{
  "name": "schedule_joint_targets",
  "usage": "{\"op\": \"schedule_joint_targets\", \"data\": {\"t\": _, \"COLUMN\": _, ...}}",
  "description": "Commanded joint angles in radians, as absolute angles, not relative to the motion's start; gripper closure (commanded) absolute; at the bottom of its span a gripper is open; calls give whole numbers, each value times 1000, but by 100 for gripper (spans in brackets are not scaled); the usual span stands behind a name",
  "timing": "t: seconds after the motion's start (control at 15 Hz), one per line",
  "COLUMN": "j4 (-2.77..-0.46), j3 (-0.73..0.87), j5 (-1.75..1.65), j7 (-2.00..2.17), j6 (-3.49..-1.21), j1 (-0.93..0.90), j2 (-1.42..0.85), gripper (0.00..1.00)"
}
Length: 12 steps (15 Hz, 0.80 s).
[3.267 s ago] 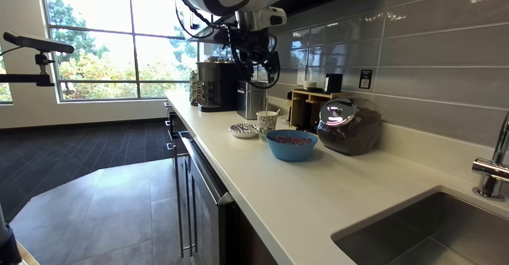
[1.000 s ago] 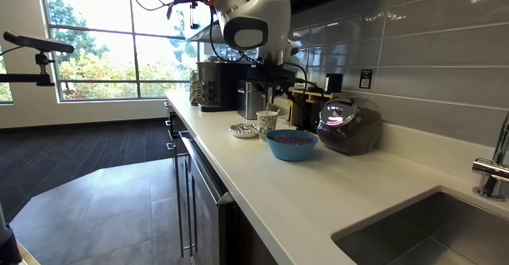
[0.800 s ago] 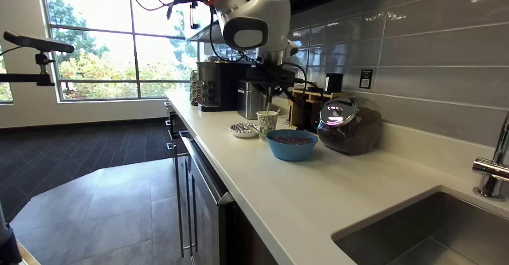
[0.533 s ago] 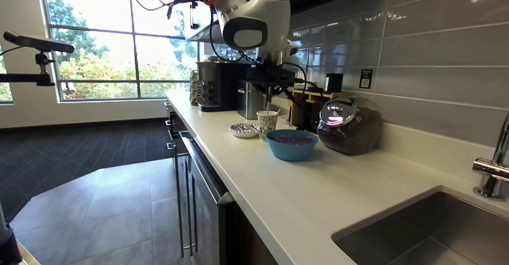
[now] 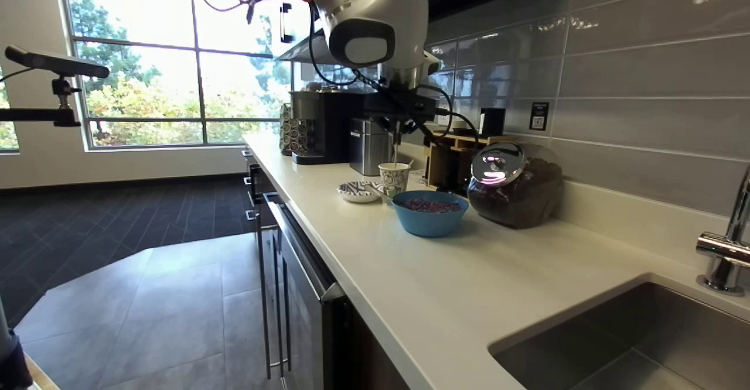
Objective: Move the chopstick to the bowl
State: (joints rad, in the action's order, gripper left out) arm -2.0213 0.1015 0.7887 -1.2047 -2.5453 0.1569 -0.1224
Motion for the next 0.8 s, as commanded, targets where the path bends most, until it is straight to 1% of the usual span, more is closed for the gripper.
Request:
{"op": "schedule_joint_targets", "data": {"t": 0.0, "j4": -2037, "j3": 104, "j5": 755, "j7": -1118, "j6": -2477, "j1": 165, "j2": -70, "gripper": 98}}
{"op": "schedule_joint_targets", "data": {"t": 0.33, "j4": -2059, "j3": 117, "j5": 702, "j7": -942, "j6": -2437, "j1": 157, "j2": 4, "gripper": 98}}
{"op": "schedule_joint_targets", "data": {"t": 0.73, "j4": -2128, "j3": 131, "j5": 556, "j7": -622, "j6": -2447, "j1": 151, "j2": 136, "gripper": 98}}
